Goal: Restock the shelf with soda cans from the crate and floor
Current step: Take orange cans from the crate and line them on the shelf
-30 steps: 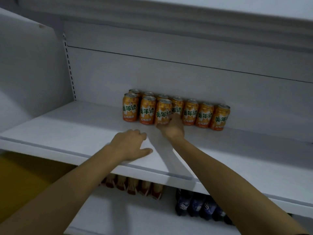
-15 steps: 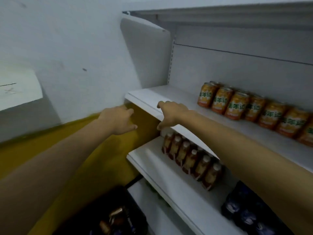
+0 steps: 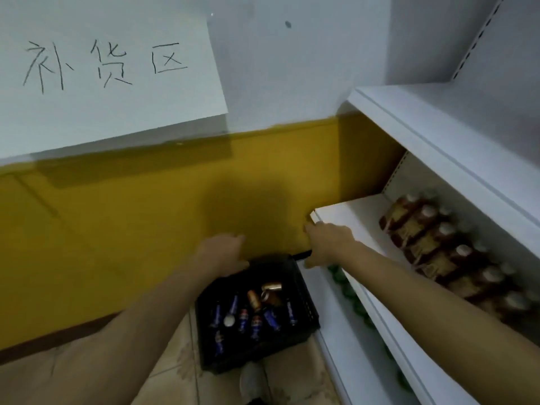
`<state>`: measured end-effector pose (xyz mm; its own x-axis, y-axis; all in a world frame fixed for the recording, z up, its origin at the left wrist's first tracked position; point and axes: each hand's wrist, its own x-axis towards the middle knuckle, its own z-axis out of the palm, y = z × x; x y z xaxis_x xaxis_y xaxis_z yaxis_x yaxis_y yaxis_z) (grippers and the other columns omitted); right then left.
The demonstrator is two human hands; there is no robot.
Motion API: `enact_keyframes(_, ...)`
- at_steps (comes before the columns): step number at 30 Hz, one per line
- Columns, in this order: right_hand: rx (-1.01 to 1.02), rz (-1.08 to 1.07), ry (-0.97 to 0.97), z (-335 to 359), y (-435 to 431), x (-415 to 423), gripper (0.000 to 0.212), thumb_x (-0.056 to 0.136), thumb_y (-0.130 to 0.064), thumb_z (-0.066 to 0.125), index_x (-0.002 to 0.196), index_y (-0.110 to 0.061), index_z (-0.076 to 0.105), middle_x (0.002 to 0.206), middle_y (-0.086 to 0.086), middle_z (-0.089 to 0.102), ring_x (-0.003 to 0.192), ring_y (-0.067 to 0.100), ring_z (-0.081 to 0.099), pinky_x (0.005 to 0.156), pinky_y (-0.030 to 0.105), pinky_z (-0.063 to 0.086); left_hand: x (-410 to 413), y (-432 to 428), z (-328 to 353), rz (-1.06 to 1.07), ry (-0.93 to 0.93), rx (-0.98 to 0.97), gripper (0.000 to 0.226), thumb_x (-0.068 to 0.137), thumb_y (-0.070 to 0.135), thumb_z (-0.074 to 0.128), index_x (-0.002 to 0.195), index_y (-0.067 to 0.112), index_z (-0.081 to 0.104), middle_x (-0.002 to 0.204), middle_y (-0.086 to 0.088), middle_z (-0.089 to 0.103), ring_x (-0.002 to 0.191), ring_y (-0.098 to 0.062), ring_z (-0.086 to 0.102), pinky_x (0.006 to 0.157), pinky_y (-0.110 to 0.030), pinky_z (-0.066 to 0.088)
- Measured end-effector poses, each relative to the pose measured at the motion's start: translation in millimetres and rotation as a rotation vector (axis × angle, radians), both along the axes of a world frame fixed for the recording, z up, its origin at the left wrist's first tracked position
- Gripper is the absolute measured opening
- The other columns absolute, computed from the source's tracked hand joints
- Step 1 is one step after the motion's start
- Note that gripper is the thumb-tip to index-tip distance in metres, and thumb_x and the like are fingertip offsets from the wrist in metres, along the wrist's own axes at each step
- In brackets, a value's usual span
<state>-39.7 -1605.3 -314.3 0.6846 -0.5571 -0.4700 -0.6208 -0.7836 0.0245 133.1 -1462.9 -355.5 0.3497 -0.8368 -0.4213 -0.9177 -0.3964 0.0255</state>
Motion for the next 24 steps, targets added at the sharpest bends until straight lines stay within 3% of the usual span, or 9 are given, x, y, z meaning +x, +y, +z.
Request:
enact_keyframes(5,0.166,-0.077,0.104,-84.0,-18.3,20.0,0.082,0.078,-0.049,0.071,0.141,-0.014,0.031,0.133,0.01,0.048,0.116,0.028,0.053,0.086,0.036,0.047,25.7,-7.2,-91.3,0.04,0.144,0.128,0.061,0.094,0.049,0.051,0.141,0.014,0.034,0.13,-0.01,0.051,0.113,-0.026,0.053,0.09,-0.039,0.049)
enact_keyframes(9,0.297,-0.184,0.071,-154.0,-33.7,26.5,0.068,0.078,-0.043,0.071,0.131,-0.012,0.039,0.121,0.011,0.054,0.104,0.027,0.057,0.077,0.034,0.049,36.1,-24.6,-155.2,0.129,0.34,0.163,0.06,0.095,0.048,0.049,0.142,0.016,0.033,0.126,-0.01,0.053,0.107,-0.027,0.056,0.085,-0.041,0.051)
enact_keyframes(12,0.419,-0.276,0.083,-223.1,-42.3,25.8,0.067,0.08,-0.043,0.069,0.133,-0.017,0.039,0.123,0.01,0.054,0.106,0.027,0.057,0.078,0.032,0.047,35.2,-31.9,-212.6,0.364,0.619,0.129,0.053,0.095,0.041,0.053,0.138,0.013,0.039,0.121,-0.011,0.059,0.104,-0.027,0.058,0.082,-0.034,0.047)
enact_keyframes(15,0.523,-0.379,0.117,-306.9,-49.6,28.1,0.068,0.08,-0.044,0.069,0.135,-0.018,0.038,0.129,0.009,0.052,0.114,0.028,0.055,0.09,0.037,0.048,31.3,-43.2,-287.2,0.655,0.807,0.097,0.04,0.091,0.029,0.062,0.125,0.011,0.049,0.096,-0.008,0.065,0.092,-0.023,0.062,0.076,-0.028,0.044)
enact_keyframes(18,0.604,-0.412,0.102,-412.1,-65.8,42.2,0.065,0.082,-0.04,0.069,0.135,-0.017,0.04,0.133,0.01,0.05,0.12,0.03,0.051,0.097,0.038,0.045,26.4,-61.6,-389.6,0.823,0.89,0.047,0.02,0.089,0.015,0.066,0.102,0.016,0.051,0.073,0.004,0.059,0.062,-0.003,0.057,0.061,-0.022,0.041)
enact_keyframes(21,0.685,-0.541,-0.026,-528.8,-86.6,63.2,0.049,0.084,-0.034,0.07,0.125,-0.017,0.05,0.123,0.01,0.056,0.114,0.029,0.054,0.089,0.033,0.044,21.2,-87.9,-504.3,0.908,0.885,-0.015,0.028,0.087,0.016,0.068,0.11,0.016,0.052,0.081,0.005,0.059,0.076,-0.009,0.059,0.056,-0.011,0.042)
enact_keyframes(23,0.834,-0.856,-0.187,-604.2,-97.8,76.2,0.024,0.084,-0.034,0.07,0.099,-0.02,0.058,0.102,0.005,0.059,0.1,0.027,0.059,0.081,0.035,0.046,20.3,-106.8,-577.8,0.981,0.883,-0.069,0.042,0.087,0.016,0.068,0.125,0.011,0.05,0.1,-0.004,0.06,0.094,-0.02,0.059,0.071,-0.021,0.044)
enact_keyframes(24,0.918,-1.043,-0.245,-637.6,-100.7,81.3,0.025,0.084,-0.038,0.069,0.095,-0.019,0.057,0.095,0.002,0.058,0.093,0.024,0.059,0.079,0.036,0.046,20.4,-116.2,-609.6,0.996,0.855,-0.094,0.049,0.087,0.018,0.068,0.13,0.01,0.047,0.108,-0.006,0.059,0.098,-0.02,0.056,0.077,-0.026,0.042)
